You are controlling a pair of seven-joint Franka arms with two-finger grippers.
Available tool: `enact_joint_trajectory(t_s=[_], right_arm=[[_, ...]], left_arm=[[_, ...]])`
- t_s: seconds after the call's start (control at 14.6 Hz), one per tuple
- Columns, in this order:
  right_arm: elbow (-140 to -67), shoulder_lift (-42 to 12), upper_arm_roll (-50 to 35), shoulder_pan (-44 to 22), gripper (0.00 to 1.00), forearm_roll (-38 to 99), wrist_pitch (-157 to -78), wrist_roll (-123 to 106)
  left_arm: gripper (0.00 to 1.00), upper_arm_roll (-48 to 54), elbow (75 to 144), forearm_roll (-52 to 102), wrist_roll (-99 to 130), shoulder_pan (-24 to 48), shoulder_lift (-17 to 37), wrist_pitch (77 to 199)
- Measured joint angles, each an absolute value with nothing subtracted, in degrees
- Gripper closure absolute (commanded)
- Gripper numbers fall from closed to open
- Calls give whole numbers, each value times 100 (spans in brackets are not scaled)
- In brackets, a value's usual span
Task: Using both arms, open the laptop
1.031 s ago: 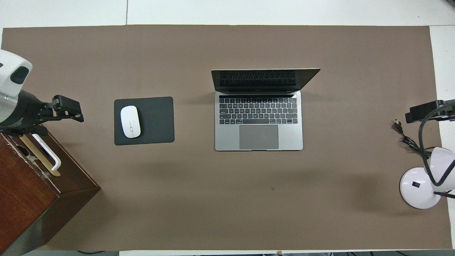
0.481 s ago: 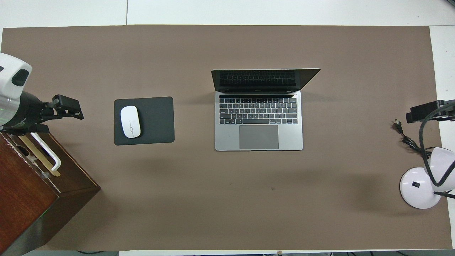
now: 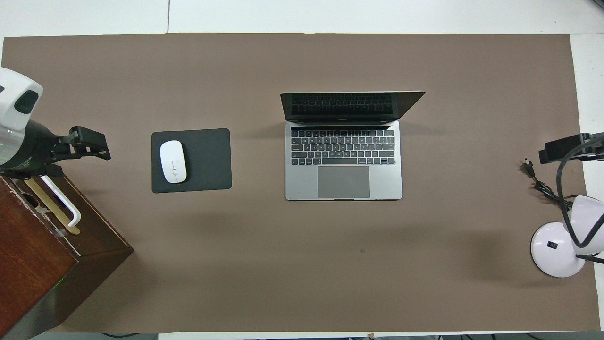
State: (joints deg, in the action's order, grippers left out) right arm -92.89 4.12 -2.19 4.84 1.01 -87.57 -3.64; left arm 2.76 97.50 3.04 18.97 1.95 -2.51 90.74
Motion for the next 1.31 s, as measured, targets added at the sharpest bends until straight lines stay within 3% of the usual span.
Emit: enact_joint_trajectory(t_s=[1.31], right_arm=[[-9288, 433, -214, 483, 0, 101, -8757, -365]], left_arm=[[0, 467, 9653, 290, 1479, -103, -440, 9062]])
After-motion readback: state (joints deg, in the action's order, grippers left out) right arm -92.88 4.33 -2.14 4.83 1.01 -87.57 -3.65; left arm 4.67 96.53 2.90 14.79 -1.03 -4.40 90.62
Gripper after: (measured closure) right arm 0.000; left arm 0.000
